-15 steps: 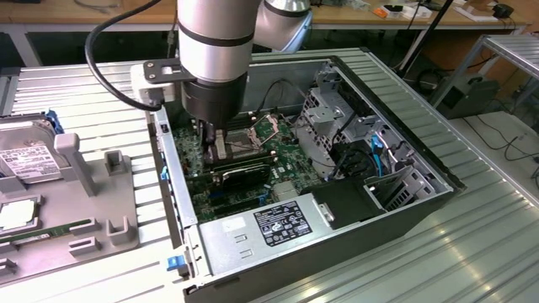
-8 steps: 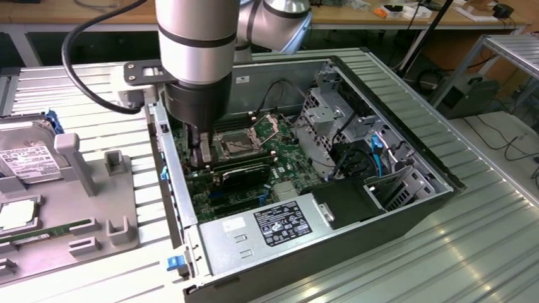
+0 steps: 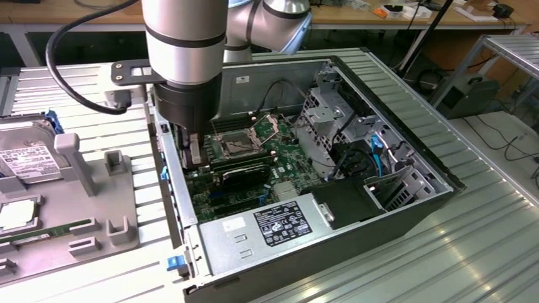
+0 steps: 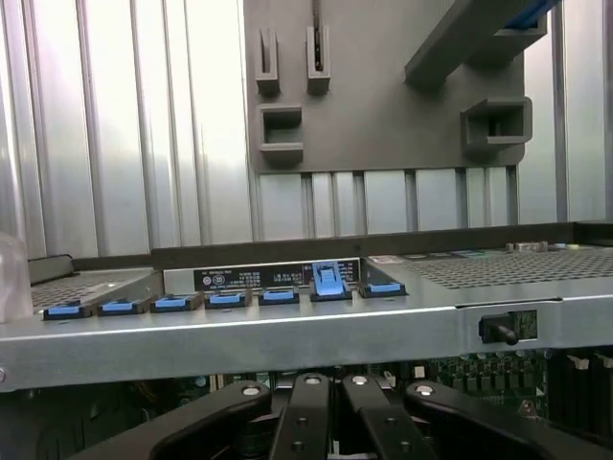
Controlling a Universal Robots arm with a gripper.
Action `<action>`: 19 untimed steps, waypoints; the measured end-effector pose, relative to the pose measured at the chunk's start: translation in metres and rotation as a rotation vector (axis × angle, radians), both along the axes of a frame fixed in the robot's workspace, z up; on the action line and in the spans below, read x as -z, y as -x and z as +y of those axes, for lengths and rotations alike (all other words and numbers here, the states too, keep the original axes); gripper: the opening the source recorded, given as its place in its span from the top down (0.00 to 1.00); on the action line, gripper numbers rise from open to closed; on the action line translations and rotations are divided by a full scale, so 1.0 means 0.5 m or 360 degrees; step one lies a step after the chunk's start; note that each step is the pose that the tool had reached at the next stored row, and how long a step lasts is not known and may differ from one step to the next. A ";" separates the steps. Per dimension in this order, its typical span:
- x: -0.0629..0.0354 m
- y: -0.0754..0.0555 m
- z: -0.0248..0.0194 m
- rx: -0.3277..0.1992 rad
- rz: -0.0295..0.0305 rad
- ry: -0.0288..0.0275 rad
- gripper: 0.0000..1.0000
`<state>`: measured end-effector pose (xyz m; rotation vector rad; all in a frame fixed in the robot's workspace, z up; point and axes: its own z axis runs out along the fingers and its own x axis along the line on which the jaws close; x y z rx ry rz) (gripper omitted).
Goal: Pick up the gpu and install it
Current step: 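Press down on the gpu until it lock into place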
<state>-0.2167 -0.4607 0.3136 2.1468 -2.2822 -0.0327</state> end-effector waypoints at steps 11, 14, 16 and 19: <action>0.001 -0.002 0.0001 0.0003 0.00064 -0.00002 0.89; 0.001 -0.008 0.0001 0.0003 0.00113 -0.00002 0.89; 0.001 -0.011 0.0001 0.0003 0.00155 -0.00003 0.89; 0.001 -0.011 0.0001 0.0004 0.00651 0.00000 0.89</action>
